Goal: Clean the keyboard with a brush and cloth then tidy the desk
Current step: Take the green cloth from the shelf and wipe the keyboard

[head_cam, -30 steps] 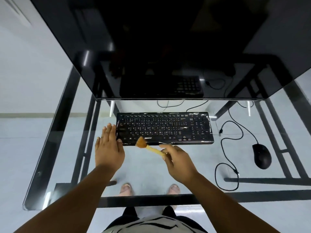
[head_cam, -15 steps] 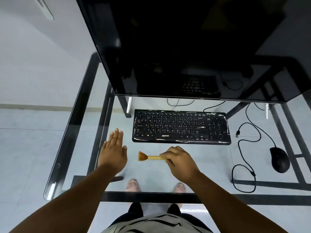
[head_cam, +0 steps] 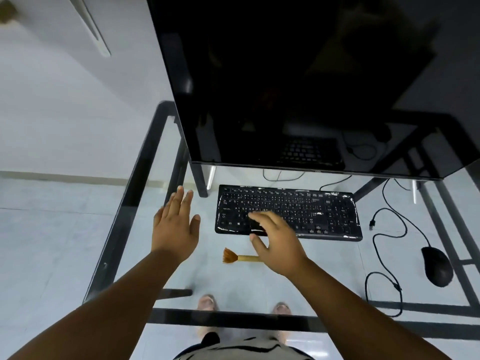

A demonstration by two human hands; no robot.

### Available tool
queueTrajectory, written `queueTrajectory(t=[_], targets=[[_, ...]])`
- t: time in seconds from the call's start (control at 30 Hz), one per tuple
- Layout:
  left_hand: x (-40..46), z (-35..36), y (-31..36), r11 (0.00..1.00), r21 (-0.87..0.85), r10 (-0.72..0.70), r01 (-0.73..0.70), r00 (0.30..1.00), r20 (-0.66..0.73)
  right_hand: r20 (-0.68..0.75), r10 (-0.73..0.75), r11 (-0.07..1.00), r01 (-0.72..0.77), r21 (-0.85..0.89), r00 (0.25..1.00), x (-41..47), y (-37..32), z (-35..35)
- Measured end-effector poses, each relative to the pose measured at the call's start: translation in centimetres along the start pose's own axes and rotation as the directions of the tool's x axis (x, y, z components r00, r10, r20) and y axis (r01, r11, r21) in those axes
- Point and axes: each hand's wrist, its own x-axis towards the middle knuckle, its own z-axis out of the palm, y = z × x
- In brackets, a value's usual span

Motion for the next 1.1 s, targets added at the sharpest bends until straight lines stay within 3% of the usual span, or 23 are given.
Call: queueTrajectory(t=[0.23,0.4,0.53,0.7,0.83,0.93,1.1], targets=[[4.2,-9.5,-1.1,0.996,-0.047,0.056,-0.073,0.953,-0.298,-0.229,-0.160,0.981,0.181,0.073,0.960,7.6,-8.3,-4.5],[7.3,-17.3,-2.4,0.988,-0.025,0.120,-0.149,0.874,-0.471,-0.359,-0.253,0.950,0.302,0.085,0.898,12.8,-15.2,-8.2],[9.9,-23.2,-3.5,0.985,0.025,0.152,-0.171,0.787,-0.598,-0.493,-0.336,0.911,0.410,0.048,0.803,16.3,-20.3,-10.8],[13.2,-29.5,-4.9,0.982,0.041,0.161,-0.186,0.696,-0.700,-0.562,-0.411,0.869,0.495,-0.004,0.717,20.6,-26.9,-13.7],[15.6,-32.6,-5.9,0.988,0.041,0.129,-0.146,0.663,-0.738,-0.598,-0.447,0.859,0.506,-0.080,0.665,24.4,-31.8,-15.6],[17.4,-34.1,-6.8,0.992,0.047,0.115,-0.121,0.654,-0.748,-0.589,-0.422,0.888,0.446,-0.115,0.689,27.9,-35.4,-16.7],[20.3,-34.3,-8.7,0.995,0.071,0.101,-0.072,0.683,-0.724,-0.382,-0.198,0.970,0.124,-0.210,0.903,33.3,-37.9,-16.8]])
